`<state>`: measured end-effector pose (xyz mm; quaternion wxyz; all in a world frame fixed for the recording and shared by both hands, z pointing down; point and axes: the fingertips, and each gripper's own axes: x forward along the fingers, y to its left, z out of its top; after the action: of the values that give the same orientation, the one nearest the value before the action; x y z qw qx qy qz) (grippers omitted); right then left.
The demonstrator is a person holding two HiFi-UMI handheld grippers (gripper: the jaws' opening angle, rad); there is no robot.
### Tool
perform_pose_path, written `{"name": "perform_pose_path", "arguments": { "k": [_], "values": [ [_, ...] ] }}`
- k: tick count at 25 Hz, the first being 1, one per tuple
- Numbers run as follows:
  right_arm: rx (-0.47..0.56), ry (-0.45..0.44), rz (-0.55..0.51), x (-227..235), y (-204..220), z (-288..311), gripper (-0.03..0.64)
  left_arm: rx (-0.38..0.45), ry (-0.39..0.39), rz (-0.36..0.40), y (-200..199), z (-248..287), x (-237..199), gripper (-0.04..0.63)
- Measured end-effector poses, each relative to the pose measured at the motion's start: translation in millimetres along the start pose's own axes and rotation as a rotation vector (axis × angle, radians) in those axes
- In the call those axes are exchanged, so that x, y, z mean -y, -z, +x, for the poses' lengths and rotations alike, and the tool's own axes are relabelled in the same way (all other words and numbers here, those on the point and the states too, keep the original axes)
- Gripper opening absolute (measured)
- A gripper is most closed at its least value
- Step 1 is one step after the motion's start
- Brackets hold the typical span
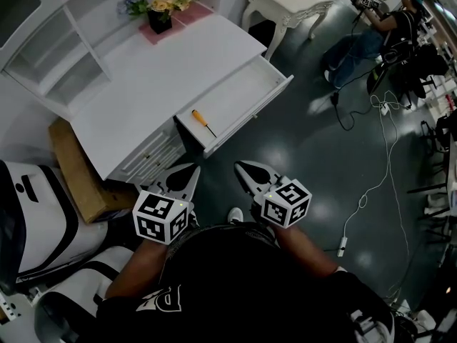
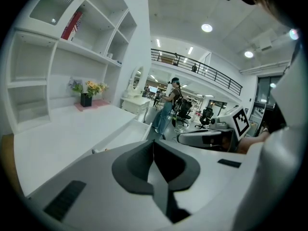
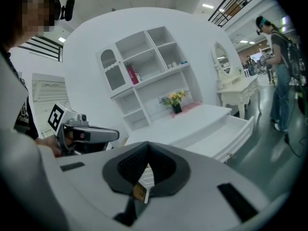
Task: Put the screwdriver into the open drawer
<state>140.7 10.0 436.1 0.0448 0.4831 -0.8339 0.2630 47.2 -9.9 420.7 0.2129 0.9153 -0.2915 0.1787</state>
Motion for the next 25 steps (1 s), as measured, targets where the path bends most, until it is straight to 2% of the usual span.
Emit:
{"name": "perform_pose_path", "arguments": {
  "k": [25],
  "values": [
    [-0.019,0.004,-0.019,-2.7,1.4,3.0,0.008,0.004,0.010,0.008,-2.7,-1.7,-2.1,0.015]
  ]
}}
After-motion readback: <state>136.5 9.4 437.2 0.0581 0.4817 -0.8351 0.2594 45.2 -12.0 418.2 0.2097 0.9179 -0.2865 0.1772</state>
